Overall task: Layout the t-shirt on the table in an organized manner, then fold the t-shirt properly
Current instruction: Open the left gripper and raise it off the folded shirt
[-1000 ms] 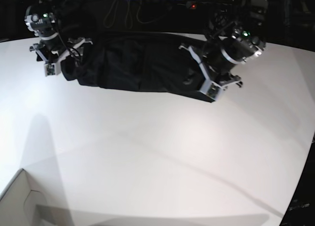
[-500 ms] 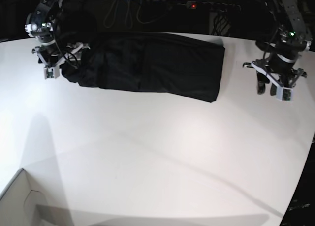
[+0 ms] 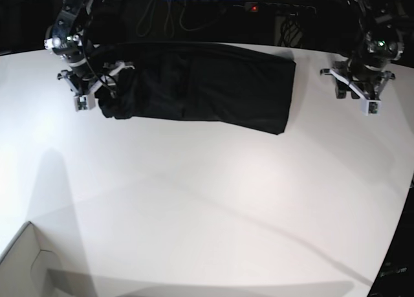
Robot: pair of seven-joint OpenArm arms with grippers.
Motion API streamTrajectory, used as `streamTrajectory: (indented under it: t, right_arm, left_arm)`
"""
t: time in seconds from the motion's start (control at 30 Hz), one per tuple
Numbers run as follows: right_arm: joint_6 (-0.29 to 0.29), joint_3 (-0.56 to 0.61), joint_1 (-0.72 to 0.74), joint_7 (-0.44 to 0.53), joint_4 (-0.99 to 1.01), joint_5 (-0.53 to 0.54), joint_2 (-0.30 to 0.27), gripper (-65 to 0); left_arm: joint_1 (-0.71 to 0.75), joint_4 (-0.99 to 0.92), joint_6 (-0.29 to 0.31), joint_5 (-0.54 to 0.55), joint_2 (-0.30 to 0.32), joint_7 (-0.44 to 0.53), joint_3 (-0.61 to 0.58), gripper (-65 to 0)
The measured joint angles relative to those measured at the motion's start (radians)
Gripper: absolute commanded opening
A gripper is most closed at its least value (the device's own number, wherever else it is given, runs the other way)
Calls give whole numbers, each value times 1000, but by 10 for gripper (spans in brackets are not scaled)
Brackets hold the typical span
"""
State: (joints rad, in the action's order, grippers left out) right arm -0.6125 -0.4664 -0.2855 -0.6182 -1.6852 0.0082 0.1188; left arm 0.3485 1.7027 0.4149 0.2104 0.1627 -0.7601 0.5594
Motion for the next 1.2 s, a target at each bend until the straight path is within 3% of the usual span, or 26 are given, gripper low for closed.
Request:
streamTrajectory:
  t: [0.13,0.17,0.47,0.7,1.1,1.2]
  right_arm:
    - [0,3,5,-6,3,1,1,-633]
    - [0,3,5,-6,3,2,0,-650]
    - [-4,-5,11,-64,-72,-25,-16,-650]
    - [-4,3,19,-52,-221,-12,-14,-650]
    - [-5,3,18,-60,-233,-11,-13,-650]
    - [-68,2,13,-63,-259,-19,-3,-650]
  left_arm:
    - [-11,-42,0,3,-34,3,-5,-423]
    - [-10,-50,0,4,-38,0,-7,-423]
    - [-29,-53,0,4,-36,2,-5,-423]
    - [-27,-53,0,3,-35,1,-5,-423]
    - [-28,-53,0,3,-36,1,-5,-423]
    - [-27,-53,0,2,-35,1,-35,-423]
